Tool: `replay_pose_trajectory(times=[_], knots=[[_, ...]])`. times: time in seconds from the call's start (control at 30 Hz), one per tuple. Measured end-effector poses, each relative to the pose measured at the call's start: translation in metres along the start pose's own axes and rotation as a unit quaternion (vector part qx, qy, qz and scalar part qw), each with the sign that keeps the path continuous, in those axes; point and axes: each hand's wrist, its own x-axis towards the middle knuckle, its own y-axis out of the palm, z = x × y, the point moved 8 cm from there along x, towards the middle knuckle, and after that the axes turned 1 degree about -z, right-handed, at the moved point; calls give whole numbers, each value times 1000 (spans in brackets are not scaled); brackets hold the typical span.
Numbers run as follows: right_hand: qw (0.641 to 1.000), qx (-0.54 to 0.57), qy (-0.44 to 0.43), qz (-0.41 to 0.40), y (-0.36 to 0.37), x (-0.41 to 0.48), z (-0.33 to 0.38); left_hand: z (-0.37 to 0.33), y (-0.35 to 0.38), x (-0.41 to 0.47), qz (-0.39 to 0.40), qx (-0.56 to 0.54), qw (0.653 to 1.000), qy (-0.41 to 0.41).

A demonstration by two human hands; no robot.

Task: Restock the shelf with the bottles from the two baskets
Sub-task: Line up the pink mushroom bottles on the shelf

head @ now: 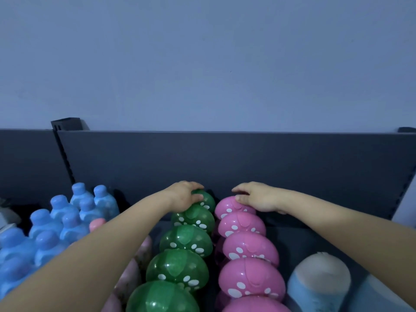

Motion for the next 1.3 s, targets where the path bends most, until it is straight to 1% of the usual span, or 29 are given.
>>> replay_pose_trajectory(times=[0.07, 0.13, 0.23, 0.37, 0.47, 0.57, 0.63, 0.73, 0.9, 0.97, 1.1, 1.2, 1.3], knots=[[998, -30, -39, -48, -16, -11, 16, -4, -7, -5, -25, -7, 1000, 18], [994, -39, -87, -62, -24, -26, 34, -11, -19, -17, -50, -13, 998, 47], [984, -82, -152, -40, -21, -52, 58, -23, -32, -40, -51, 2, 994, 101], [973, -106, -207, 6, -4, -81, 76, -29, -34, -78, -14, 14, 991, 131], [963, -144, -228, 19, 7, -93, 79, -35, -30, -106, 9, -11, 990, 143], [951, -206, -229, 10, 15, -96, 76, -36, -18, -123, 17, 5, 991, 132], [946, -232, -224, 7, 20, -97, 71, -36, -15, -128, -7, 12, 993, 115], [948, -232, -216, 4, 26, -98, 66, -34, -16, -133, -53, 8, 995, 87], [944, -245, -221, -15, 27, -103, 65, -37, -15, -143, -98, 1, 992, 80], [948, -228, -220, -39, 15, -108, 70, -39, -17, -149, -115, 15, 990, 77], [957, -163, -226, -80, -14, -130, 90, -38, -28, -175, -159, 44, 984, 71], [952, -157, -240, -109, -27, -150, 114, -25, -48, -208, -213, 80, 973, 48], [947, -150, -248, -137, -30, -165, 145, 6, -72, -255, -266, 124, 956, 9]])
